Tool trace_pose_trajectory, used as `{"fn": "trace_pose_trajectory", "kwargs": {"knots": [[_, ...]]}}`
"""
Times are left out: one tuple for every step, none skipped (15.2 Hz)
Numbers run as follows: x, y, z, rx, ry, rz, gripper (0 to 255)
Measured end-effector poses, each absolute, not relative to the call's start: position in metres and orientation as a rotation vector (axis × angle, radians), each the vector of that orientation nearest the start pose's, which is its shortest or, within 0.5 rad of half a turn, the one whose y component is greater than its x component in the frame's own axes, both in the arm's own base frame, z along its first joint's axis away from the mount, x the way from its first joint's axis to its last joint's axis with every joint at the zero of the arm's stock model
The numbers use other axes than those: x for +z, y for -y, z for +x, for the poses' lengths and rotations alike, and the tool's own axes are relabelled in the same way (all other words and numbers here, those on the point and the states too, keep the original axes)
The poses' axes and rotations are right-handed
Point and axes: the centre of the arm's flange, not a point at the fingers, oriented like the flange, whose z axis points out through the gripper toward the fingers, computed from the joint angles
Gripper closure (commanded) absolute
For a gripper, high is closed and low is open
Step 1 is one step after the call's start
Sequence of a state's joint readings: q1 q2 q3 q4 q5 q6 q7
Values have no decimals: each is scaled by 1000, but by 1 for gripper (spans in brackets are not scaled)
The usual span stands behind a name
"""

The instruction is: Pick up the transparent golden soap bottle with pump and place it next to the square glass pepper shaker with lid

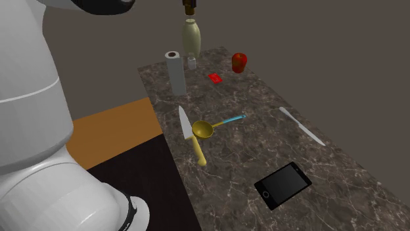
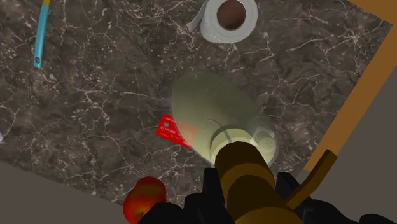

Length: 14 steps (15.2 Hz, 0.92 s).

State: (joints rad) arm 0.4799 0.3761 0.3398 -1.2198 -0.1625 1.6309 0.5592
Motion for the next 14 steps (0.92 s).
{"fn": "trace_pose_trajectory", "kwargs": {"knots": [[570,-444,499,-106,376,-3114,255],[566,-444,497,-106,376,-3114,255],[560,-443,498,-106,376,-3113,255],[555,-444,499,-106,376,-3114,255],[550,-443,499,-106,376,-3114,255],[544,-443,498,-106,376,-3114,255],[538,-444,497,-106,376,-3114,255],[533,-443,497,-106,376,-3114,255],[528,-444,497,-106,376,-3114,255],[522,-444,498,-106,376,-3113,255],[517,-444,497,-106,375,-3114,255],[511,-445,498,-106,376,-3114,255],[507,-445,498,-106,376,-3114,255],[501,-445,498,-106,376,-3114,255]]}}
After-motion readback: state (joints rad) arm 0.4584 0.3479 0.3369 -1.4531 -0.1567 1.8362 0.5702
